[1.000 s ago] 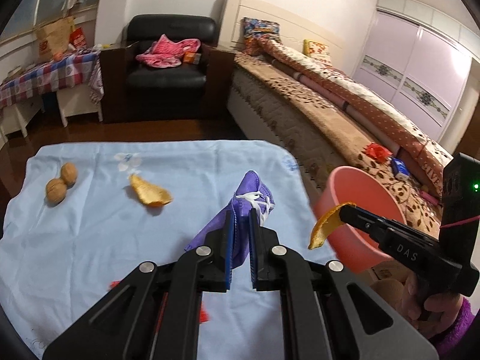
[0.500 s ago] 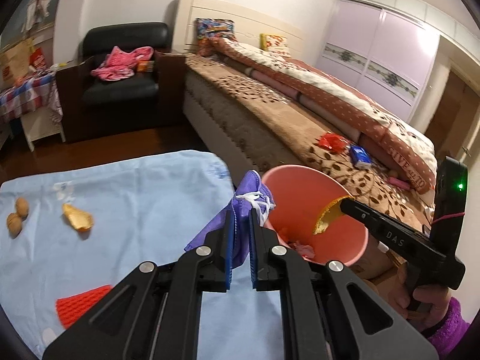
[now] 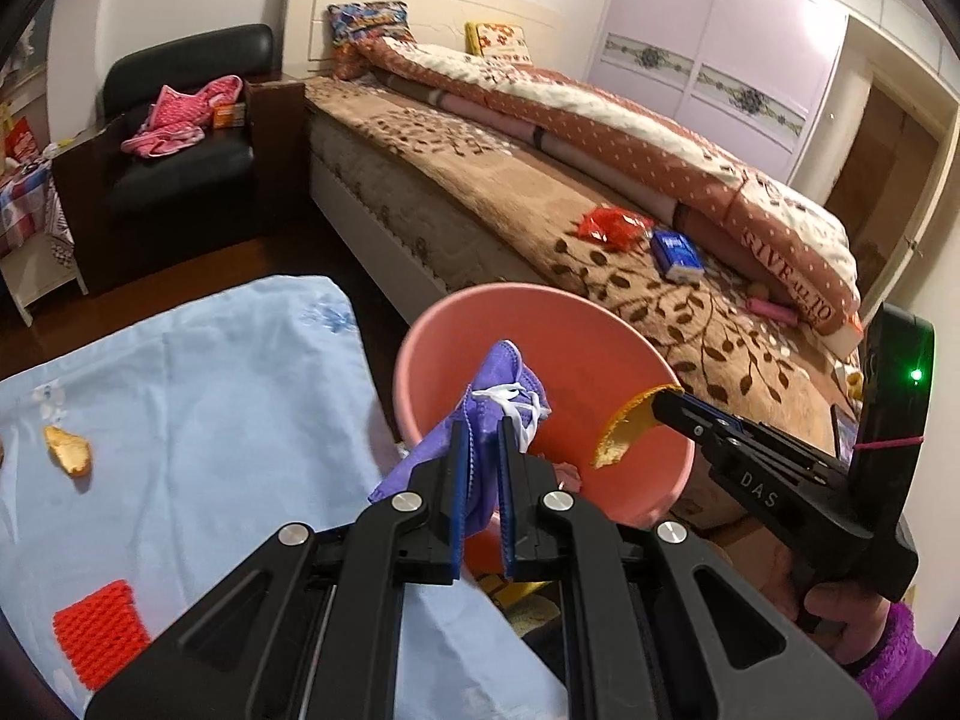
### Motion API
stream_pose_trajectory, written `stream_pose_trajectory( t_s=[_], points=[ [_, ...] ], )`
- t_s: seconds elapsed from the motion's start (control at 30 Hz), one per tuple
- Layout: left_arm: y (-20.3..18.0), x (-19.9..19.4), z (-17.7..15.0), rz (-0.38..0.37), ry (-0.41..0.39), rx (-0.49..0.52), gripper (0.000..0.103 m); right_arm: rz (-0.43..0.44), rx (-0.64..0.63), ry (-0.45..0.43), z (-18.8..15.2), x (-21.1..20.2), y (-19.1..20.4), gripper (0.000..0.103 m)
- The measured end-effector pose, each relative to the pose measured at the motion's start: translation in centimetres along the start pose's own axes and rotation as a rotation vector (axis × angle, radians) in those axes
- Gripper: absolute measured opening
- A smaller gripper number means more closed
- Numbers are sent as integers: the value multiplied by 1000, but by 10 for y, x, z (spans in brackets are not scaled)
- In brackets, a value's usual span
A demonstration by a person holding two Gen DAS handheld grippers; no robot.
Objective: Collect trash
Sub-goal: 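Carry the purple cloth and yellow chip over the pink bucket, then open both grippers to drop the cloth and chip into the bucket, then move both grippers back over the tablecloth toward the red mesh sleeve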
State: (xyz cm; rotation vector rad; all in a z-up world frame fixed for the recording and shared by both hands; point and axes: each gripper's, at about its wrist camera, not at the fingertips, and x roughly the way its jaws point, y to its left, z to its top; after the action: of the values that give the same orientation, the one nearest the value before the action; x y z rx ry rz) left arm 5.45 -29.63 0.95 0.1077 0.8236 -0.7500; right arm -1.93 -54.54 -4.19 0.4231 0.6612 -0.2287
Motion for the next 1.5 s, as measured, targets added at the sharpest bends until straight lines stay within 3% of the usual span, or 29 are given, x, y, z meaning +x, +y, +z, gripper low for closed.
stream_pose_trajectory(
  t_s=[0.37,0.73,0.83,1.0,1.13,1.17,1.3,1.5],
  points=[
    [-20,32,-5,5,76,40,8,-18,-13,29,-8,14,-8,5],
    [-30,43,-9,-2,102,58,9,-15,-12,36,-12,18,-11,7],
    [-32,41,-9,-1,93,58,9,-8,-11,40,-12,17,-11,12],
    [-33,38,-9,-14,85,51,11,-9,-8,25,-12,14,-10,34],
    [-30,33,-8,-30,78,37,11,-13,-6,11,-11,10,-9,39],
    [-29,32,-8,-32,75,33,13,-12,-4,10,-11,9,-9,40],
    [-27,25,-7,-32,54,17,35,-12,-5,5,-10,7,-9,44],
    [-26,15,-7,-23,32,24,37,-1,-12,-7,-10,2,-4,46]
  ],
)
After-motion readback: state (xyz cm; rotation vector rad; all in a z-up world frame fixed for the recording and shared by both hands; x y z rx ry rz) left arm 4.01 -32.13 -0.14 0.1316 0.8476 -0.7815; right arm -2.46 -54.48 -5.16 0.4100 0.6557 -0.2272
